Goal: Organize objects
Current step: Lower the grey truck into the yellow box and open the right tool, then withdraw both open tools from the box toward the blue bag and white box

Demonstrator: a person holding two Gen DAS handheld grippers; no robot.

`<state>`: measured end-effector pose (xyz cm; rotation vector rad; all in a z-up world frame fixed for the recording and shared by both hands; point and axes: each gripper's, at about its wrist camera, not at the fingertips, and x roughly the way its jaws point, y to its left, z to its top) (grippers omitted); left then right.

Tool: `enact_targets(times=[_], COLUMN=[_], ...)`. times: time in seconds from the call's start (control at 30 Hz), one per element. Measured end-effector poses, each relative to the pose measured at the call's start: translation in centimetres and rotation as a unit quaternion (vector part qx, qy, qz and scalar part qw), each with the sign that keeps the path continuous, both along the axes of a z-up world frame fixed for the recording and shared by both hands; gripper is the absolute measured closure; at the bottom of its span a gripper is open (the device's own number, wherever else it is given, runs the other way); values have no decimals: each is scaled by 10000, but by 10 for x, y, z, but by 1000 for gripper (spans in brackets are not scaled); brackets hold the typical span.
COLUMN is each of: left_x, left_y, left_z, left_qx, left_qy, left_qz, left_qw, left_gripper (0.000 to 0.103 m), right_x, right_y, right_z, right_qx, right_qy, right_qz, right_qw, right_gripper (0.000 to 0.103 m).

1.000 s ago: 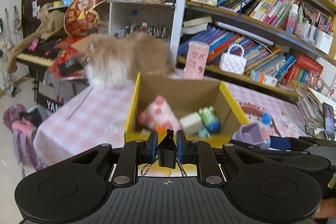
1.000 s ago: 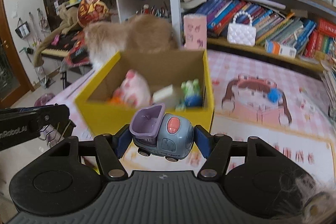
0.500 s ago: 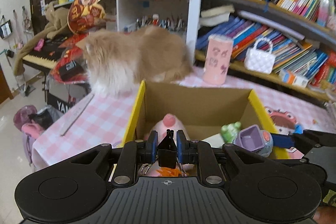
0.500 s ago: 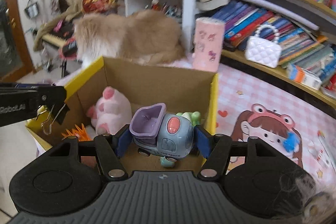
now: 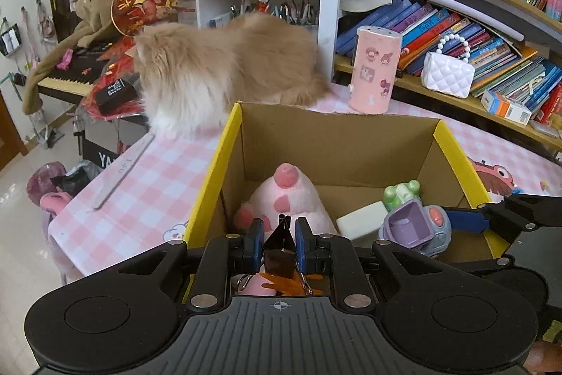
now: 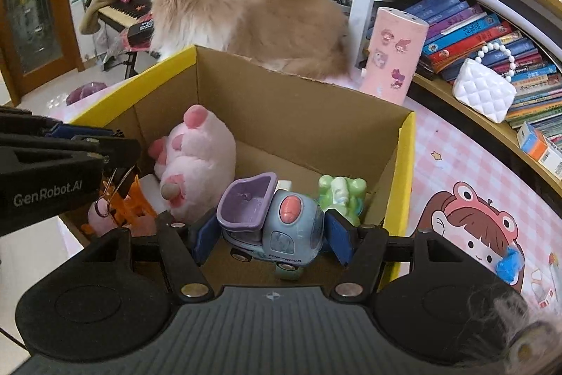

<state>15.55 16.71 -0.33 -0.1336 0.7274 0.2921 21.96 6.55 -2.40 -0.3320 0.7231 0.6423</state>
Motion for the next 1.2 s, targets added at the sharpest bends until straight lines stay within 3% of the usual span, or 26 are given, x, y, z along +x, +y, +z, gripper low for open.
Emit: enact_targets(times=[0.17,0.27,0.33,0.43,0.73,1.2], left_x=[-7,-17,-26,-42,-100,-178], left_y=[-1,-3,-4,-4,0,11], left_z=[6,16,25,37,48,19], left_qx=[-12,97,174,216,125,-78], left_qy=[-107,-283,-444,-654,-818,-304], left_qz=[-10,-43,-67,-99,-126,-48], left_qw=[9999,9995,9988,9976,9965,9995], left_gripper=[76,65,50,41,22,16], right_x=[-2,-8,-14,-28,-86,-181], right_y=[-3,-7,-11,-18,-39,-49], right_z=[5,14,21,33,56,31], right_qx=[76,174,249,414,736,522], right_qy=[-60,-128,-206,-319,-486,-252], right_qz=[-125,-199,-260,-388,-852,-1356], right_qw=[9999,9996,9991,9979,9924,9891], right_gripper=[39,37,37,37,34,31])
